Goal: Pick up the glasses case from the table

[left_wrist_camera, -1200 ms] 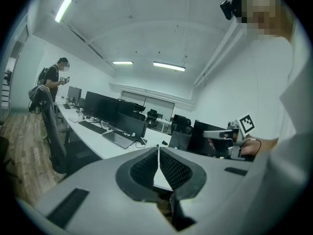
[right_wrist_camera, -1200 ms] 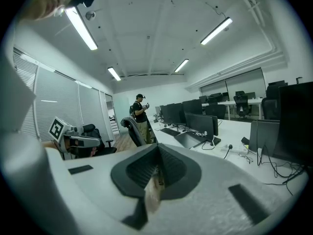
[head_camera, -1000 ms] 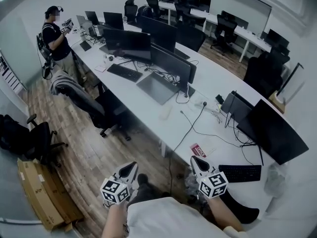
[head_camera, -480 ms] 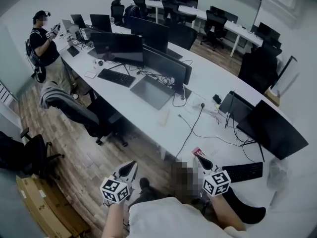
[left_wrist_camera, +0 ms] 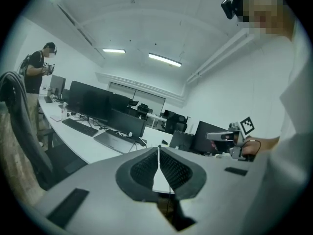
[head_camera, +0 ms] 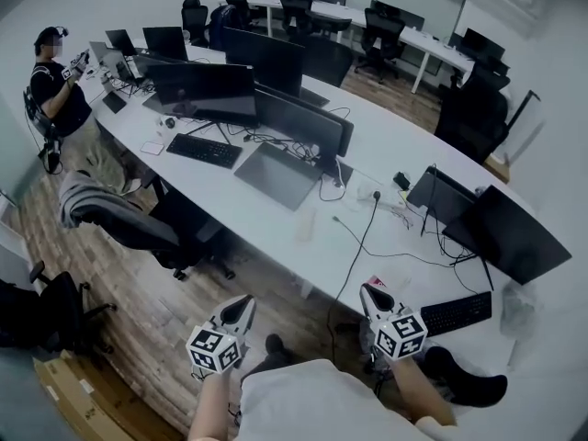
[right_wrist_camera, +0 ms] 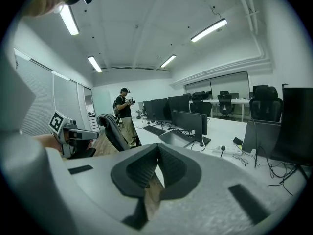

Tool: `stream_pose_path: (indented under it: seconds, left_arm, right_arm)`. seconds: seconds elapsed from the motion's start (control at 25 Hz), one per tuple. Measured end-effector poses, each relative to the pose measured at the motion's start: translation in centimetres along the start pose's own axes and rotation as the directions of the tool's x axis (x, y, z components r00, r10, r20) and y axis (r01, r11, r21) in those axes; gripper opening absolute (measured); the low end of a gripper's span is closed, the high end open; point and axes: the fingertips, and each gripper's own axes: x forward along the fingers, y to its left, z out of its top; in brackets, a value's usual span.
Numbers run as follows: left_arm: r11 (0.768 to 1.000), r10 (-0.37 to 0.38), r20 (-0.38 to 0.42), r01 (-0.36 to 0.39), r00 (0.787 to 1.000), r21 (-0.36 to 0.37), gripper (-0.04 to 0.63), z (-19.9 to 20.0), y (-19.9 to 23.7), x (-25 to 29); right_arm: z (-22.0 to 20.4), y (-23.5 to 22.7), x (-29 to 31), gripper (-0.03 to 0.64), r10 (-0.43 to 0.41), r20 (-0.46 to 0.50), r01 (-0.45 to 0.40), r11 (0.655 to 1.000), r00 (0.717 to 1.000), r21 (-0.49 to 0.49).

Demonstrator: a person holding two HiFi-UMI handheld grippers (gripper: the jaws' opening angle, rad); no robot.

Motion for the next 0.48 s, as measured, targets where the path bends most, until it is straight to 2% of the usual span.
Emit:
stream_pose_path:
  seconds: [0.48]
  left_arm:
    - [0.995, -0.094, -0.043, 0.095, 0.995, 0.036, 0.014, 1.6, 7.5, 1.0]
  right_arm:
    - [0.6, 2.8, 4.6, -0.002, -0.099, -0.018, 0.099, 0.995, 0.995, 0.02]
